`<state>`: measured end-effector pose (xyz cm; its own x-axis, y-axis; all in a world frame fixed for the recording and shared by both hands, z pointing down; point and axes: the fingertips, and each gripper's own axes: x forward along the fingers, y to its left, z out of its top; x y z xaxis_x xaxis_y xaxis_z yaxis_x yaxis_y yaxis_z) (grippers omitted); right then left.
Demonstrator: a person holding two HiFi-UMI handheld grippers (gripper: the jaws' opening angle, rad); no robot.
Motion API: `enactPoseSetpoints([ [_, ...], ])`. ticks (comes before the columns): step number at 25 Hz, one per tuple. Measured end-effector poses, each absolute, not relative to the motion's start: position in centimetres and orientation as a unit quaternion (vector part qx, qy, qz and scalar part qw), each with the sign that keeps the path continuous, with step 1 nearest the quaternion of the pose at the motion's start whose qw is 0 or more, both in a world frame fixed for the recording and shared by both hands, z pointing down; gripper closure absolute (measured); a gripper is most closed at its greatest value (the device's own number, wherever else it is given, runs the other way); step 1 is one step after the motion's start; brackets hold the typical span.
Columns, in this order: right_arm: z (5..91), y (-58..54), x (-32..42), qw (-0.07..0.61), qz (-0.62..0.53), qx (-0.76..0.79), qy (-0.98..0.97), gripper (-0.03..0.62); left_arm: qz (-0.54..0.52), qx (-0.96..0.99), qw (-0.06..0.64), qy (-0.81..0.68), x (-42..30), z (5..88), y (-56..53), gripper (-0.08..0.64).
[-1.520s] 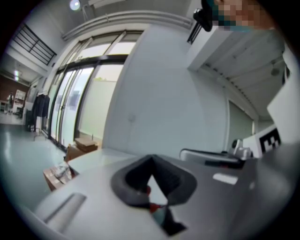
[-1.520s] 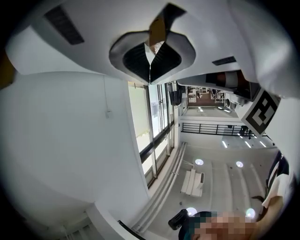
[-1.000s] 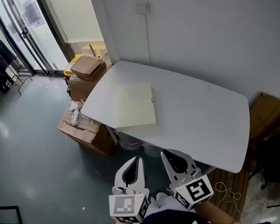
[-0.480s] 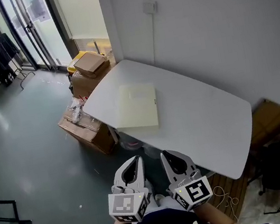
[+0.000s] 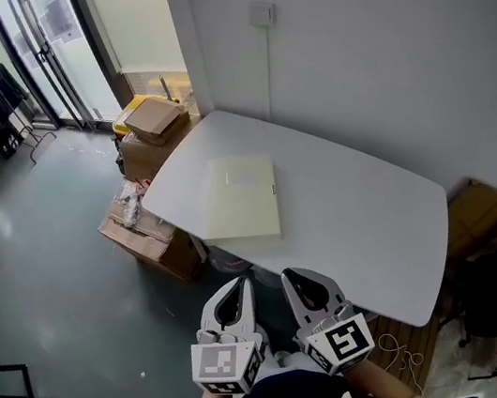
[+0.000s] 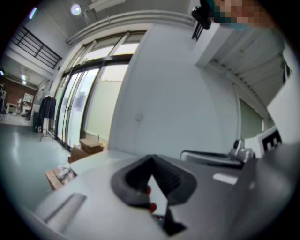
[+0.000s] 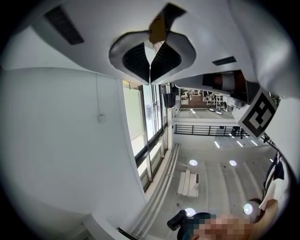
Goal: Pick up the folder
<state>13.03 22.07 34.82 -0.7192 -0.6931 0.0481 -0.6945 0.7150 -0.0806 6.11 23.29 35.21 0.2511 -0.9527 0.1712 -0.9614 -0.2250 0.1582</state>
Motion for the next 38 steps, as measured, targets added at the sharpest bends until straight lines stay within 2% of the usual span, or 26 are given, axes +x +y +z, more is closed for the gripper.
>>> enactPoseSetpoints([
  [38, 41.8, 5.2, 5.2, 0.073, 0.131, 0.411, -0.899, 0.581, 0.055, 0.807, 0.187, -0.557, -0.9, 41.8, 5.9, 0.555],
])
